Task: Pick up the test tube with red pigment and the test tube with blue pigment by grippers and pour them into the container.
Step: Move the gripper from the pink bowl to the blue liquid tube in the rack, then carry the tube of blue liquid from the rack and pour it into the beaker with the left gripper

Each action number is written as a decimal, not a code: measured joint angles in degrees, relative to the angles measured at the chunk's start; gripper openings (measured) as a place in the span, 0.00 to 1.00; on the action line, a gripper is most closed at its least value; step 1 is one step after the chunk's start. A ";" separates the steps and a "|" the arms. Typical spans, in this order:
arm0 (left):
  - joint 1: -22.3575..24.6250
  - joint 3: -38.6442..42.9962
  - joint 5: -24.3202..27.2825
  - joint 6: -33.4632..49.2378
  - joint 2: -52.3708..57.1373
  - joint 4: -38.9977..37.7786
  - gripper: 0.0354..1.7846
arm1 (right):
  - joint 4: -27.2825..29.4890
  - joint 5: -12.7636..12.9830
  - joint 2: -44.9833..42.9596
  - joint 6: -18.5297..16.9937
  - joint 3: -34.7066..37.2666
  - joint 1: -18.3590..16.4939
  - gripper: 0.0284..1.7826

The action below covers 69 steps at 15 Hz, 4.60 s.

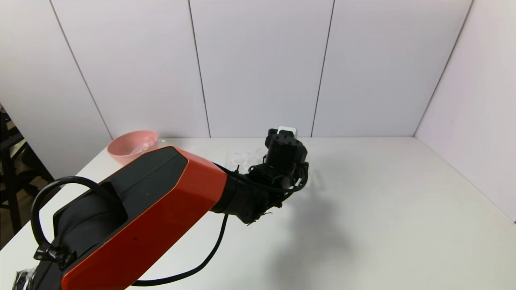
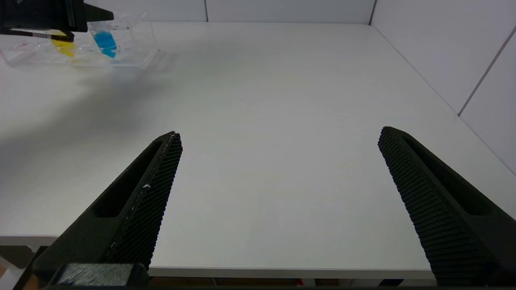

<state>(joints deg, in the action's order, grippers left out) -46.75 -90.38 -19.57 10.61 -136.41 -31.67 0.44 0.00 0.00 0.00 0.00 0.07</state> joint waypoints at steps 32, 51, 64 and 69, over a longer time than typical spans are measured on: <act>0.00 -0.30 -1.55 -5.07 14.38 6.49 0.25 | 0.00 0.00 0.00 0.00 0.00 0.00 1.00; 10.92 11.23 -1.01 -8.61 33.85 7.53 0.25 | 0.00 0.00 0.00 0.00 0.00 0.00 1.00; 27.29 15.97 5.95 -8.61 38.67 10.42 0.25 | 0.00 0.00 0.00 0.00 0.00 -0.02 1.00; 36.21 17.35 11.39 -8.41 39.12 10.29 0.25 | 0.00 0.00 0.00 0.00 0.00 0.00 1.00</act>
<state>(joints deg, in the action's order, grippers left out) -10.54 -73.03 -8.18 2.19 -97.29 -21.38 0.44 0.00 0.00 0.00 0.00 0.07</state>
